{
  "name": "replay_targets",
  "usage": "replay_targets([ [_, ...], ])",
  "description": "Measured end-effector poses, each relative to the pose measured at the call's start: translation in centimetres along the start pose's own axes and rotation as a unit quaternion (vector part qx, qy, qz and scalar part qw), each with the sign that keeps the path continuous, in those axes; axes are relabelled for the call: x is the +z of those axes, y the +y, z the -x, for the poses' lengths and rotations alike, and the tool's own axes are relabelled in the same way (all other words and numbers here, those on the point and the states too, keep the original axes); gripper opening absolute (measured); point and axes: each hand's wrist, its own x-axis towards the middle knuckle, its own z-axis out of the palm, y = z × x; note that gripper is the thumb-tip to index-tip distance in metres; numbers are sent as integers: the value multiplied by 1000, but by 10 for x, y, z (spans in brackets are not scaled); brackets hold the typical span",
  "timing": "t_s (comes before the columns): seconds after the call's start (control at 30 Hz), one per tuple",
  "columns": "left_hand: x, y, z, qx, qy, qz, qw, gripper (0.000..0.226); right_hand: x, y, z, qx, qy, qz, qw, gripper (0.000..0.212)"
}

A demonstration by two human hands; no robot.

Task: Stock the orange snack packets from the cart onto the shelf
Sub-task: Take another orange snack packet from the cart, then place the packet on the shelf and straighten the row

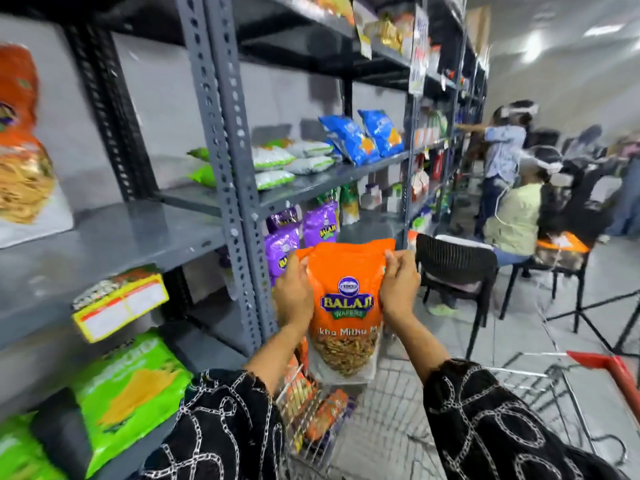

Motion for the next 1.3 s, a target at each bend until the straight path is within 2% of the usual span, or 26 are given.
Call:
replay_targets([
  [0.07, -30, 21, -18, 43, 52, 1, 998, 19, 7, -44, -7, -35, 24, -27, 999, 29],
  [0.2, -96, 51, -50, 65, 118, 35, 990, 24, 18, -121, -9, -52, 47, -95, 993, 28],
  [0.37, -182, 79, -81, 99, 172, 53, 979, 16, 43, -208, 0, -84, 53, -153, 983, 29],
  [0.53, -248, 94, -119, 147, 226, 17, 963, 25, 82, -273, 2, -104, 62, -187, 975, 30],
  [0.73, -300, 93, -178, 173, 300, -51, 937, 33, 147, -331, -7, -115, 18, -246, 962, 38],
  [0.9, -311, 63, -223, 152, 327, -84, 929, 33, 214, -345, -20, -129, -11, -288, 949, 28],
  [1.03, -313, 40, -249, 138, 338, -102, 926, 35, 254, -345, -23, -134, -28, -297, 945, 32],
  [1.3, -295, -7, -285, 118, 351, -127, 920, 34, 323, -323, -34, -126, -64, -285, 948, 25],
])
